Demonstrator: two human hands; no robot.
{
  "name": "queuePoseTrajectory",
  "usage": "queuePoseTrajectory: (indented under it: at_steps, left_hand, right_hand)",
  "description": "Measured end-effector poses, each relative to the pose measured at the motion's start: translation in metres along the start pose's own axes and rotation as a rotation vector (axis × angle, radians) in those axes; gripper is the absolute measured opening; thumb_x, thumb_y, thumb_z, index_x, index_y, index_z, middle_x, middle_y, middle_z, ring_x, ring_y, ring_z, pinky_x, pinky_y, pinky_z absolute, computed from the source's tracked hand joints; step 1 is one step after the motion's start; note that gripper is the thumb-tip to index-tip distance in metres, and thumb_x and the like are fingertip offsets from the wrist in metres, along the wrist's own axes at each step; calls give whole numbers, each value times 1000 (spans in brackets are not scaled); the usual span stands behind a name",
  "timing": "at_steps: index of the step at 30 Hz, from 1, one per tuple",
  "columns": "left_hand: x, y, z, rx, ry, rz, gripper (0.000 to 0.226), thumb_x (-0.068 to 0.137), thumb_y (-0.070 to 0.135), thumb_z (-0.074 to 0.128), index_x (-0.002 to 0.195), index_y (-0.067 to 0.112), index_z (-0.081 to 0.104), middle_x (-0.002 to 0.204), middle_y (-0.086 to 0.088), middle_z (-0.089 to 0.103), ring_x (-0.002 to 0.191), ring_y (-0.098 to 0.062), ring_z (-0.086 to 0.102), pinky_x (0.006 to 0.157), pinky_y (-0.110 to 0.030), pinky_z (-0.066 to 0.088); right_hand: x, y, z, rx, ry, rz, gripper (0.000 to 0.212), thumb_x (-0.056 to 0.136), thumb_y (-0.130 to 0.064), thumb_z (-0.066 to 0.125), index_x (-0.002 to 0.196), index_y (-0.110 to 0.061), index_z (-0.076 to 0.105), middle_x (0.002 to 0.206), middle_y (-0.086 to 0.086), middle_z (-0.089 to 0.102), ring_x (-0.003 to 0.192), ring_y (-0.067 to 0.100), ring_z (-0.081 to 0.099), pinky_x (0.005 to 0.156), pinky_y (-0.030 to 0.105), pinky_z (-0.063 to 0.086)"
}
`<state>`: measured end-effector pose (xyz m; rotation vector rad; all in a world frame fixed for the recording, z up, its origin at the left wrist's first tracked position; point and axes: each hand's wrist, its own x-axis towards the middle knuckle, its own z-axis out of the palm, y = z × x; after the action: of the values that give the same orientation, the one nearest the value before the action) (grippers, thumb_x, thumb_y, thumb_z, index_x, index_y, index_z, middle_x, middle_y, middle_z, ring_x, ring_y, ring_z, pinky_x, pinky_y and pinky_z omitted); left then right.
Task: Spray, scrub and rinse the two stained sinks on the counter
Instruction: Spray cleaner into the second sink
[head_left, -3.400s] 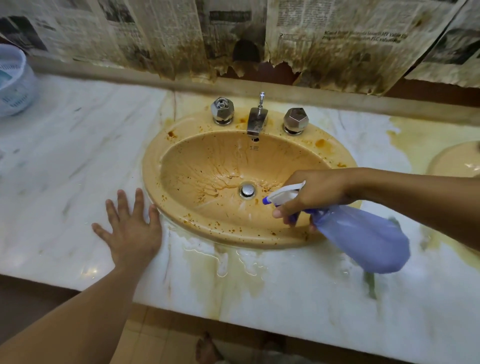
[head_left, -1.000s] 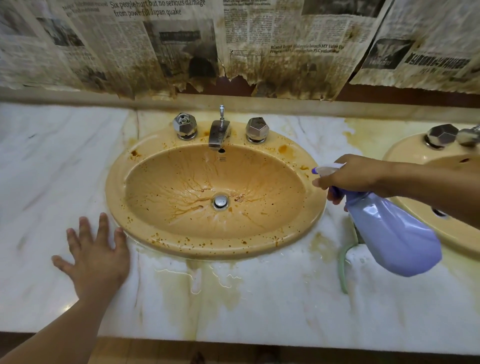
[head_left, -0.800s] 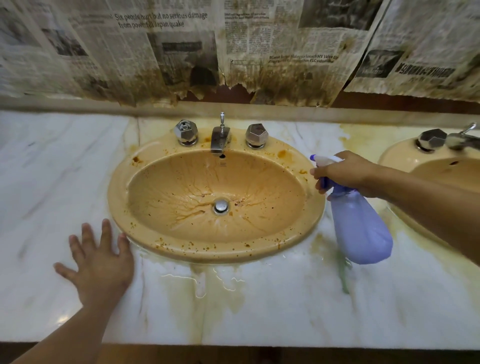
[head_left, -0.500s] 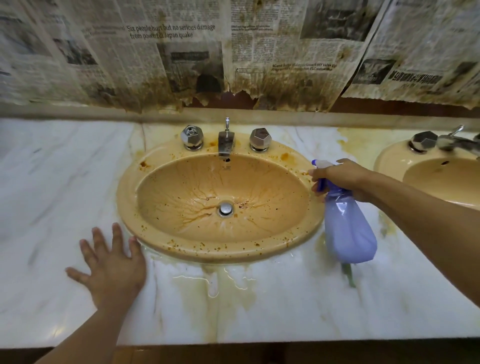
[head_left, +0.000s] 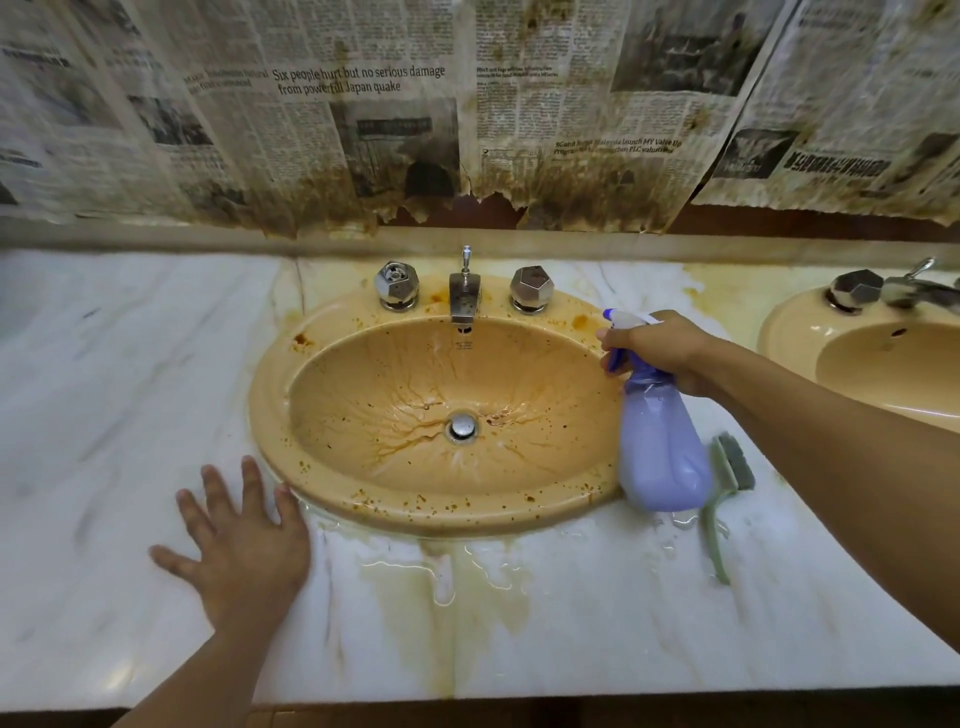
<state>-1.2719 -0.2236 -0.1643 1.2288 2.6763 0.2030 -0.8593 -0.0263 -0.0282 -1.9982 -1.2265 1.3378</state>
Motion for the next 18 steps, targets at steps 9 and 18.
queuePoseTrajectory:
  at_steps: [9, 18]
  left_hand:
    - [0, -2, 1, -25, 9, 7, 63, 105, 57, 24, 163, 35, 17, 173, -2, 7, 158, -26, -3, 118, -71, -4]
    - [-1, -2, 2, -31, 22, 10, 62, 106, 56, 25, 163, 34, 21, 172, -3, 10, 158, -26, 0, 117, -71, -2]
  right_hand:
    - [14, -25, 6, -40, 22, 13, 50, 71, -27, 83, 109, -1, 63, 90, 21, 74, 73, 32, 73, 78, 60, 61]
    - [25, -34, 10, -147, 91, -1, 17, 88, -16, 68, 93, -1, 67, 74, 16, 67, 59, 25, 64, 67, 43, 64]
